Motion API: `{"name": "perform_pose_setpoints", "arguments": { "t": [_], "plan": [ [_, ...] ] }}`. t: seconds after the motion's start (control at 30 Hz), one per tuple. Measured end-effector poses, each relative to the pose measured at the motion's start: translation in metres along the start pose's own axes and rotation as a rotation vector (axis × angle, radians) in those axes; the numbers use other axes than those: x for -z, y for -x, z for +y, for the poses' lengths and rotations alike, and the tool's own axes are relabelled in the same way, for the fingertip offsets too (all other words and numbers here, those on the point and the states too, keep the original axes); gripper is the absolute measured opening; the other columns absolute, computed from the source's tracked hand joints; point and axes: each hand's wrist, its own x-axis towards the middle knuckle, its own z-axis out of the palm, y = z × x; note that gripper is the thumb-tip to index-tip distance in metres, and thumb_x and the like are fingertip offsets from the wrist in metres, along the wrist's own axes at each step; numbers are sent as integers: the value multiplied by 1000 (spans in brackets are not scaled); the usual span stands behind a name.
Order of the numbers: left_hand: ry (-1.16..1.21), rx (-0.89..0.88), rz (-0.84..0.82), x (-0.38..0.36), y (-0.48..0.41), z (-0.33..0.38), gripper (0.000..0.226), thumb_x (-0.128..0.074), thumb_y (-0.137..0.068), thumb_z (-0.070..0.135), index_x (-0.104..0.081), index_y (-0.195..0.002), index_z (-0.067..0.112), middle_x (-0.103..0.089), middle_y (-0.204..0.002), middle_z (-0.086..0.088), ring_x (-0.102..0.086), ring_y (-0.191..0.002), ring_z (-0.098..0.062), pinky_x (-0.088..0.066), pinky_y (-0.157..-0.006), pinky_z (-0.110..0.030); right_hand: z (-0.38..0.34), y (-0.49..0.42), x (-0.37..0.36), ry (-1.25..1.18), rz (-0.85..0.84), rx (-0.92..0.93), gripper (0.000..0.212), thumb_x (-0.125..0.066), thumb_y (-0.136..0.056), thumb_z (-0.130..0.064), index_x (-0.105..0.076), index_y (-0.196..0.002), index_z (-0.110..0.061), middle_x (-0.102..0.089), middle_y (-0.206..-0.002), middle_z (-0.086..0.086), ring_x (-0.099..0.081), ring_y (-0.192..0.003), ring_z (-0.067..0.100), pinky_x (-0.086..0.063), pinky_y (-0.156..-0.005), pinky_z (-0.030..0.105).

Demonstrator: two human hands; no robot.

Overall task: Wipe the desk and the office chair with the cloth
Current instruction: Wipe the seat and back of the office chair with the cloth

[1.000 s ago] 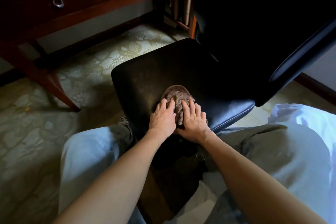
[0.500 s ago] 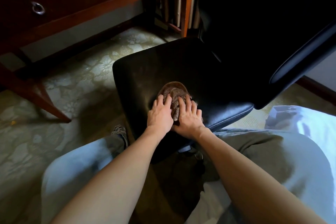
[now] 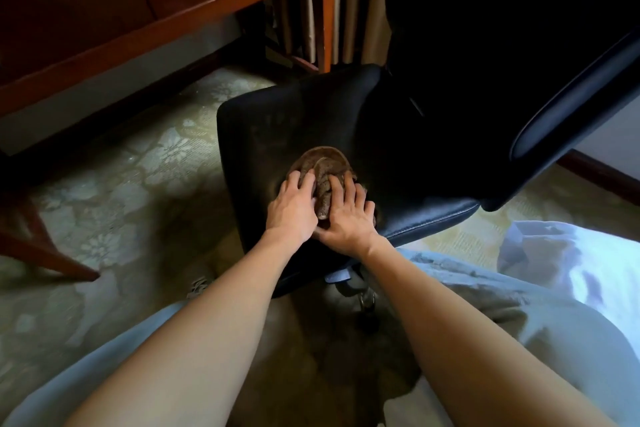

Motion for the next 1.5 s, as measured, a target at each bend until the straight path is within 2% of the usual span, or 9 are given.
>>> {"name": "perform_pose_setpoints", "arguments": {
  "t": [0.17, 0.23, 0.3, 0.47, 0.67, 0.9, 1.07, 1.3, 1.5],
  "plan": [
    [69, 17, 45, 1, -8, 6, 53, -47, -104, 26, -29, -153, 23, -27, -157, -3, -30, -144, -24, -43, -106, -44, 16, 0, 10, -155, 43, 65, 93, -42, -84, -69, -7, -160, -28, 1, -168, 7, -3, -151, 32, -12, -120, 51],
    [108, -9, 65, -1, 3, 8, 50, -52, -102, 24, -35, -149, 22, -34, -151, -2, -38, -138, -25, -42, -106, -43, 25, 18, 9, -200, 138, 88, 83, -37, -84, -58, -17, -159, -27, -12, -167, 11, -14, -149, 33, -17, -118, 48],
    [178, -59, 97, -3, 16, 6, 45, -56, -100, 22, -42, -142, 23, -39, -143, 0, -43, -132, -25, -41, -107, -41, 28, 36, 1, -212, 254, 87, 73, -47, -91, -44, -25, -157, -26, -22, -164, 12, -22, -147, 32, -20, -118, 46],
    [304, -211, 127, -5, 40, 30, 42, -56, -99, 15, -47, -140, 19, -36, -138, 3, -39, -127, -18, -40, -108, -35, 23, 69, -19, -401, 535, -71, 69, -59, -87, -20, -36, -152, -24, -29, -160, 8, -25, -146, 25, -17, -121, 42],
    [281, -393, 131, -15, 47, 77, 43, -56, -97, 9, -52, -138, 20, -38, -140, 4, -34, -130, -17, -38, -109, -33, 43, 91, -27, -695, 724, -246, 75, -57, -84, -2, -34, -153, -21, -25, -161, 3, -21, -149, 18, -18, -124, 44],
    [243, -546, 87, -22, 24, 132, 49, -60, -92, 6, -55, -137, 24, -43, -137, 5, -42, -119, -18, -39, -106, -34, 68, 74, 1, -918, 927, -489, 75, -47, -77, 11, -41, -147, -17, -34, -156, 3, -27, -144, 16, -5, -114, 8],
    [236, -613, 38, -34, 6, 175, 58, -61, -87, 2, -55, -140, 26, -44, -142, 3, -41, -122, -21, -38, -108, -37, 91, 58, 18, -1112, 1063, -618, 75, -40, -79, 11, -39, -148, -20, -35, -154, 3, -30, -143, 18, -30, -117, 39],
    [186, -723, -75, -51, -15, 216, 60, -60, -89, 5, -50, -143, 29, -42, -145, -1, -41, -125, -24, -41, -107, -44, 126, 35, 27, -1294, 1115, -792, 74, -41, -89, 8, -29, -154, -27, -28, -160, 2, -35, -144, 24, -38, -113, 47],
    [65, -778, -46, -54, -24, 210, 62, -57, -89, 9, -48, -145, 31, -44, -148, 0, -46, -123, -24, -32, -108, -44, 132, 32, 26, -1370, 1041, -790, 68, -39, -93, 2, -28, -155, -25, -27, -157, 5, -44, -135, 26, -42, -109, 41]
  ]
}}
